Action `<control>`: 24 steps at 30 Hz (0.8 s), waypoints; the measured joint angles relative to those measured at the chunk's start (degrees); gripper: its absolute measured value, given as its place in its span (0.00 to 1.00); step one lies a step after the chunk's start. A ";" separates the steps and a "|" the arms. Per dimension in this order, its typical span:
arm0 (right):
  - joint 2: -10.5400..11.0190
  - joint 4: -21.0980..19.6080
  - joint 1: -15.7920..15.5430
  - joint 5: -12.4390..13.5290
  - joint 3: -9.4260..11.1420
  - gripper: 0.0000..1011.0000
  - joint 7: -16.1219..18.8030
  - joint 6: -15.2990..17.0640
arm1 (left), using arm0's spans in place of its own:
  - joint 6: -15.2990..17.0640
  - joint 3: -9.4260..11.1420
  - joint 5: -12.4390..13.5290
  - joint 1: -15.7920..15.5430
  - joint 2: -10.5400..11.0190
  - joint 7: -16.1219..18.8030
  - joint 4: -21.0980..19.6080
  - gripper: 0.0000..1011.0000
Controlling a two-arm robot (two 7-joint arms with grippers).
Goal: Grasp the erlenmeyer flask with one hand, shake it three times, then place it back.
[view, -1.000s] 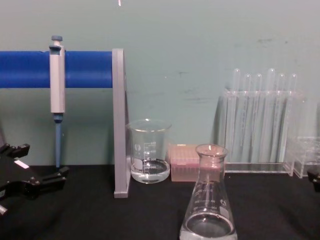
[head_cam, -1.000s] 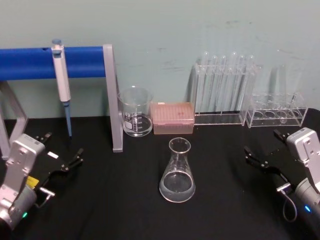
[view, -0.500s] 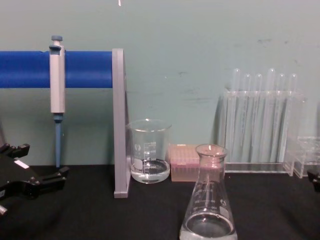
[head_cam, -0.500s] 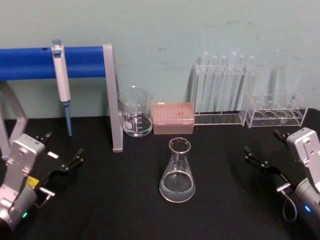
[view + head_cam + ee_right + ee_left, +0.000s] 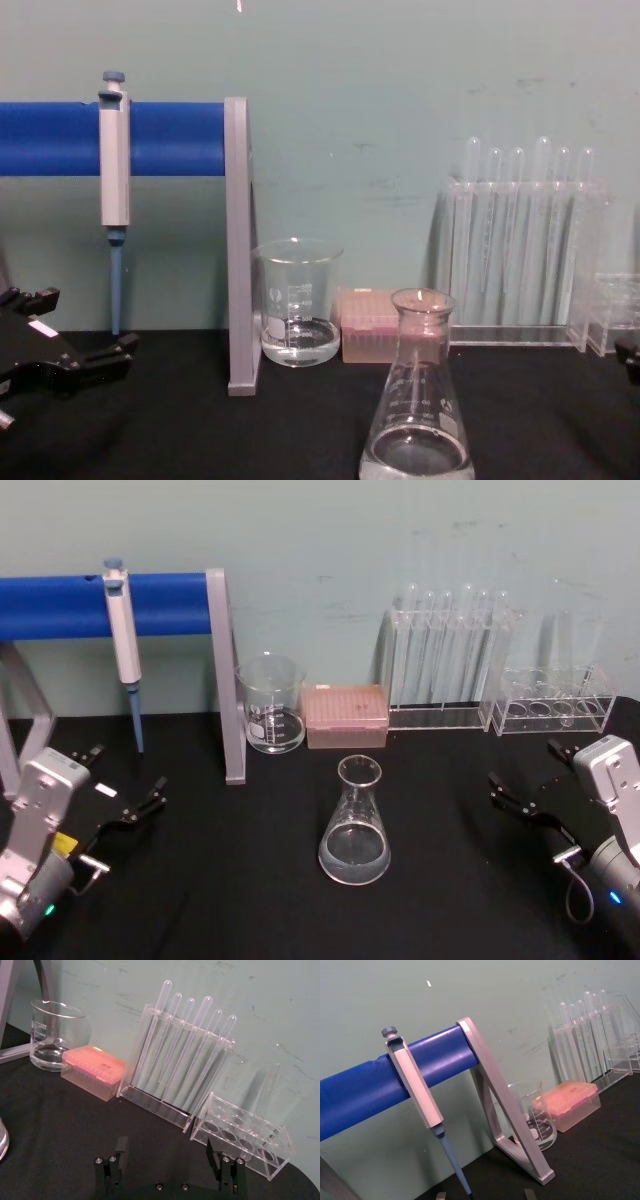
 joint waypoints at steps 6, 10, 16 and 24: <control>0.00 0.00 0.00 0.00 0.00 0.99 0.00 0.00 | 0.00 0.00 0.00 0.00 0.00 0.00 0.00 0.99; -0.01 -0.24 -0.35 -0.24 0.67 0.99 0.33 0.00 | 0.00 0.00 0.00 0.00 0.00 0.00 0.00 0.99; 0.53 -1.95 -1.51 0.14 1.99 0.99 2.18 0.13 | 0.00 0.00 0.00 0.00 0.00 0.00 0.00 0.99; 1.78 -5.62 -4.10 0.68 3.64 0.99 3.81 0.83 | 0.00 0.00 0.00 0.00 0.00 0.00 0.00 0.99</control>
